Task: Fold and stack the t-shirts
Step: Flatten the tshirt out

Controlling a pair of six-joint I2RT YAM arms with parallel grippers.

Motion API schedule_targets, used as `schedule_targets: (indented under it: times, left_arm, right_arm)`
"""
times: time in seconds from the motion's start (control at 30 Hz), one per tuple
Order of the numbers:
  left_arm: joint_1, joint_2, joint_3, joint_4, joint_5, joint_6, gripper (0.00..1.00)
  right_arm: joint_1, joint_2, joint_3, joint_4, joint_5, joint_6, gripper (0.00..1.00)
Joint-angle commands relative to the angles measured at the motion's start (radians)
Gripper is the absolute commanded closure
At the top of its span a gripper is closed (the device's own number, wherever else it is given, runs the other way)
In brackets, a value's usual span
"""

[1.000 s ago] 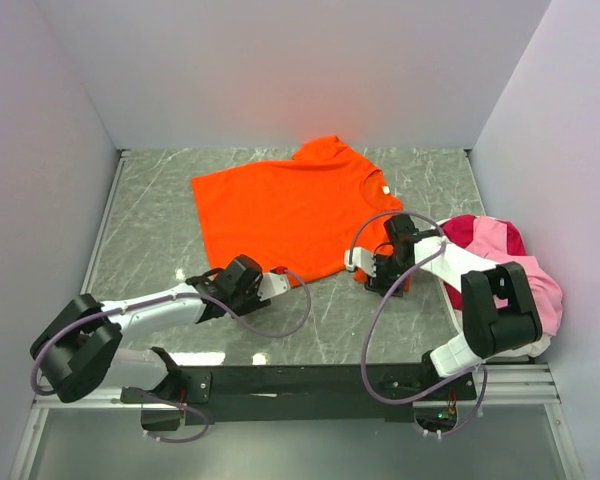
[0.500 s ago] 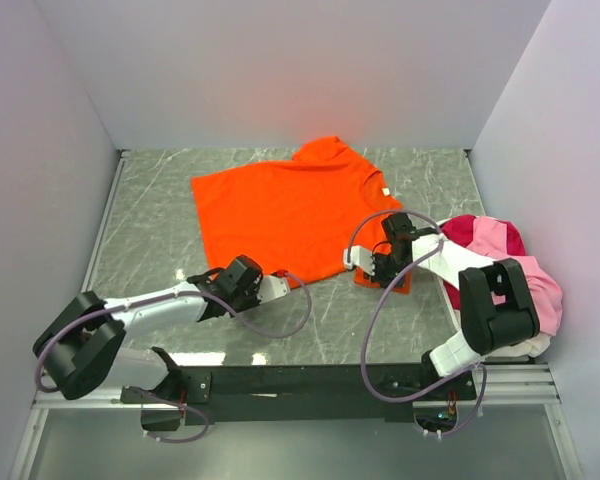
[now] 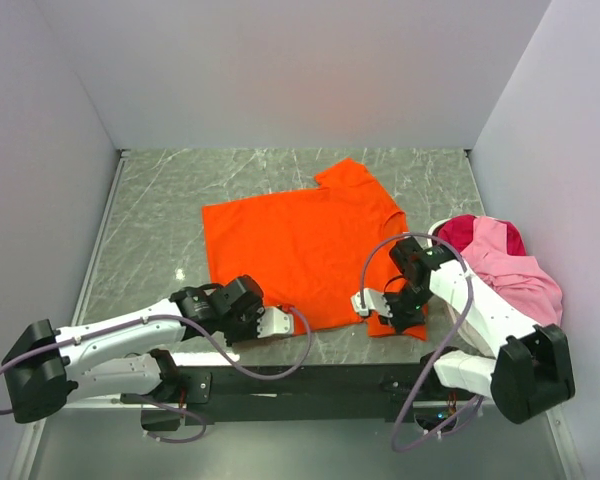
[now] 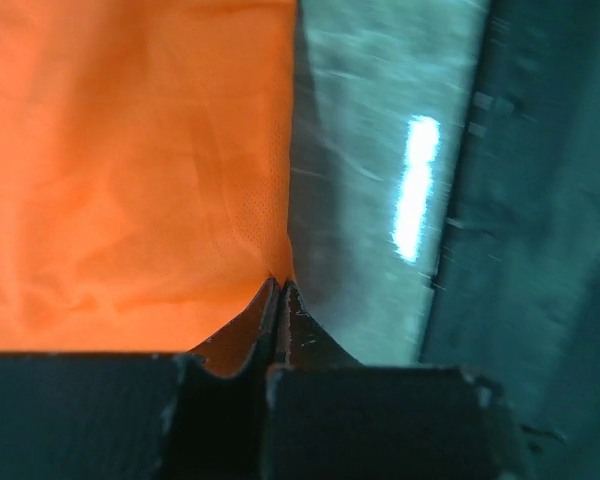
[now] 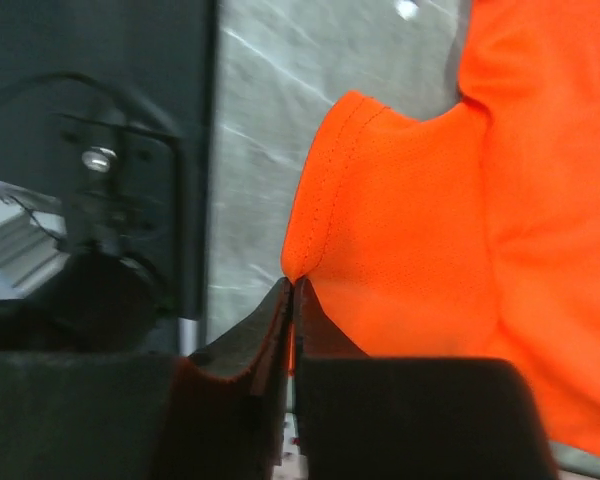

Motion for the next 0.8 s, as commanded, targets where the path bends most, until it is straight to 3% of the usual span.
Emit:
schedule_targets:
  times: [0.0,0.03,0.07,0.1,0.17,0.27,0.33,0.4,0.47,0.5,0.6,0.77]
  left_arm:
    - [-0.024,0.01,0.057,-0.092,0.089,-0.028,0.96]
    - [-0.032,0.01,0.064,-0.104,0.088,-0.029,0.95]
    - [-0.033,0.005,0.084,-0.112,0.082,-0.041,0.82]
    - [-0.035,-0.001,0.094,-0.109,0.071,-0.049,0.65]
    - [-0.035,-0.045,0.127,-0.063,0.007,-0.101,0.14]
    - [-0.023,-0.139,0.143,0.088,-0.166,-0.199,0.01]
    - [0.029,-0.186,0.134,0.181,-0.29,-0.257,0.01]
    - [0.128,-0.194,0.13,0.29,-0.294,-0.345,0.01]
    - [0.215,-0.165,0.15,0.332,-0.282,-0.456,0.01]
    - [0.306,-0.146,0.164,0.336,-0.276,-0.512,0.01]
    - [0.449,-0.032,0.222,0.322,-0.299,-0.612,0.01]
    - [0.594,-0.013,0.219,0.375,-0.248,-0.646,0.01]
  right_arm:
    - [0.014,-0.067,0.042,-0.124,-0.071,0.004,0.86]
    - [0.014,-0.076,0.05,-0.115,-0.07,0.024,0.82]
    - [0.014,-0.087,0.08,-0.103,-0.066,0.047,0.73]
    - [0.012,-0.092,0.099,-0.053,-0.057,0.116,0.65]
    - [-0.022,-0.084,0.168,0.026,-0.053,0.194,0.62]
    - [-0.13,0.033,0.308,0.205,-0.094,0.363,0.6]
    - [-0.195,0.138,0.408,0.294,-0.166,0.502,0.58]
    - [-0.265,0.314,0.559,0.412,-0.178,0.725,0.58]
    - [-0.295,0.498,0.713,0.46,-0.175,0.849,0.58]
    - [-0.311,0.557,0.766,0.486,-0.159,0.957,0.59]
    - [-0.322,0.745,0.944,0.535,-0.087,1.1,0.59]
    - [-0.347,1.038,1.287,0.487,0.07,1.264,0.59]
